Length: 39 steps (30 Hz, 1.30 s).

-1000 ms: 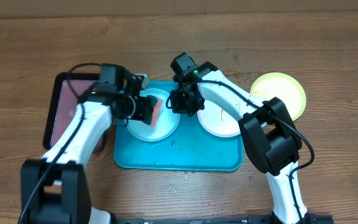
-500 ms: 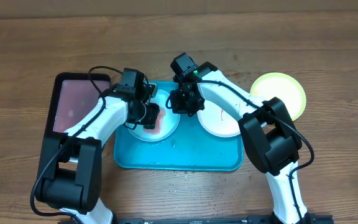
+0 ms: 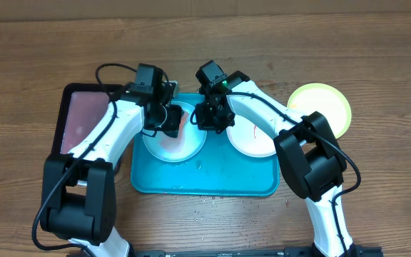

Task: Clean dirty plates on tray and stack at the side
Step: 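Move the sponge with the left gripper over the light blue plate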

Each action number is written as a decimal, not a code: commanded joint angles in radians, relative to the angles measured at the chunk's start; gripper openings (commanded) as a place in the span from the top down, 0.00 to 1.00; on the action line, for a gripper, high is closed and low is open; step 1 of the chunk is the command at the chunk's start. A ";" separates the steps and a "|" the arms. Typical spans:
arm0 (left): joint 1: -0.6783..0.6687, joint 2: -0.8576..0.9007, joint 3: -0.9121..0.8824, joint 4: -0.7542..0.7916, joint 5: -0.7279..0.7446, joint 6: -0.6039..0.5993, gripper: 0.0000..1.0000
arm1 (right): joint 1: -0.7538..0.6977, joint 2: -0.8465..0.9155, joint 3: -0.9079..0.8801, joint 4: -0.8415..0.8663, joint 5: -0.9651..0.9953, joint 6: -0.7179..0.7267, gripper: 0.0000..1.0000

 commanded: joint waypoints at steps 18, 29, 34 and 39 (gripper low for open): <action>0.010 0.091 0.023 -0.045 -0.254 -0.018 0.96 | -0.005 -0.023 0.003 -0.009 0.000 0.005 0.96; 0.100 -0.065 0.064 -0.107 -0.136 -0.002 0.96 | -0.005 -0.023 0.003 -0.008 -0.001 0.005 0.69; 0.160 -0.155 0.064 -0.116 -0.136 0.002 0.96 | 0.002 -0.023 0.003 -0.008 -0.001 0.005 0.72; 0.269 -0.179 0.063 -0.129 -0.135 0.031 0.96 | 0.014 -0.011 0.002 -0.008 -0.001 0.005 0.81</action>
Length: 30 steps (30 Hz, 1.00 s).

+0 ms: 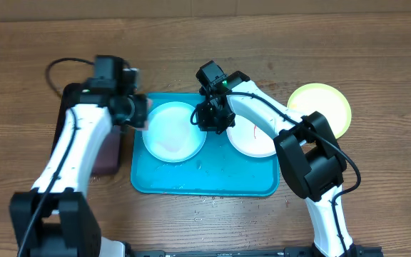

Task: Clean dirty plates on tray and stack at the side

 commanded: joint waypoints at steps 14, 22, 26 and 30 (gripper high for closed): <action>0.172 0.105 0.018 -0.004 -0.029 0.218 0.96 | 0.013 -0.080 0.062 -0.037 0.153 -0.064 0.96; 0.185 0.193 0.018 0.017 -0.051 0.218 0.96 | 0.040 -0.224 0.071 -0.072 0.473 -0.086 0.96; 0.197 0.201 0.018 0.039 -0.089 0.218 0.96 | 0.066 -0.277 0.071 -0.081 0.623 -0.122 0.96; 0.198 0.202 0.018 0.061 -0.146 0.228 0.96 | 0.120 -0.304 0.071 -0.080 0.804 -0.142 0.96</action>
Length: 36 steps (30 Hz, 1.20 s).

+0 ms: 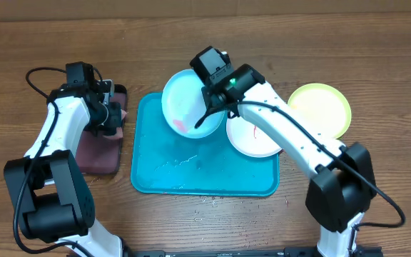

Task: Clean dirty plates on tray and stack at the side

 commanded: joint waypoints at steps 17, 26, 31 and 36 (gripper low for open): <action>0.010 0.016 -0.006 0.036 -0.118 0.086 0.96 | 0.259 -0.039 0.030 0.035 0.713 -0.027 0.96; 0.010 0.016 -0.034 0.067 -0.117 0.086 0.77 | 0.301 -0.039 0.030 0.047 0.776 -0.027 0.96; 0.010 0.016 -0.034 0.072 -0.117 0.086 0.50 | 0.302 -0.039 0.030 0.047 0.772 -0.027 0.96; 0.010 0.016 -0.035 0.098 -0.117 0.085 0.48 | 0.302 -0.039 0.030 0.050 0.771 -0.026 0.96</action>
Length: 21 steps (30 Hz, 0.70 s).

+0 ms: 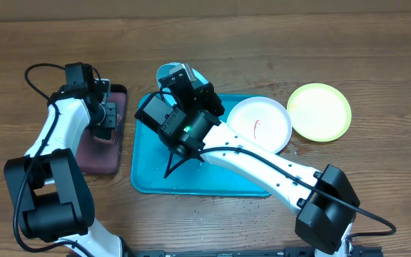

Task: Clean dirty plates on tray and stack at the side

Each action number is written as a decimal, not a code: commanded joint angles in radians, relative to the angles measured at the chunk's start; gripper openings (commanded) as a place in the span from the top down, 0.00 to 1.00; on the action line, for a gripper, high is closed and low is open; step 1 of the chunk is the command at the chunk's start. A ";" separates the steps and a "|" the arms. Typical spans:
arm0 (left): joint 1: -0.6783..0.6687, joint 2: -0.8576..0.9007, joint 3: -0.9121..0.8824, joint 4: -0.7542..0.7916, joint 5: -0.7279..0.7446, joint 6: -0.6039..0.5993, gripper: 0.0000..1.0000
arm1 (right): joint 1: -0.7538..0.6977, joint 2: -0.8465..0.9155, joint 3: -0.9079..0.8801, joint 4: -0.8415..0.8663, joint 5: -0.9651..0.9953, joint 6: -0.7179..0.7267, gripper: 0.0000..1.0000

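Observation:
A light-blue plate is lifted above the far left corner of the teal tray, mostly hidden behind my right gripper, which is shut on it close under the camera. A white plate with a red smear lies at the tray's far right. A yellow-green plate rests on the table to the right of the tray. My left gripper hovers low over a dark maroon pad left of the tray; its jaws are not readable.
The raised right arm crosses over the middle of the tray and hides part of it. Small crumbs lie on the wooden table just in front of the tray.
My right gripper has carried the light-blue plate higher and a little to the left, so the arm now fills the frame's centre. The left gripper has stayed over the maroon pad.
First both grippers were at the light-blue plate on the tray's left half. Then the left gripper was off to the tray's left edge, the right still at the plate. Then the right held the plate raised and tilted while the left was over the maroon pad, as now.

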 commanded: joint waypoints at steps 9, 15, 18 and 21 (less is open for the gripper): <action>0.007 0.017 -0.010 0.074 0.044 0.012 0.49 | 0.001 -0.031 0.027 0.011 0.035 0.005 0.96; 0.007 0.072 -0.010 0.087 0.123 0.055 0.51 | 0.001 -0.031 0.027 0.012 0.035 0.005 0.96; 0.007 0.110 -0.010 0.096 0.132 0.057 0.52 | 0.001 -0.031 0.027 0.011 0.035 0.004 0.96; 0.007 0.138 -0.010 0.101 0.117 0.056 0.68 | 0.001 -0.031 0.027 0.011 0.035 0.004 0.96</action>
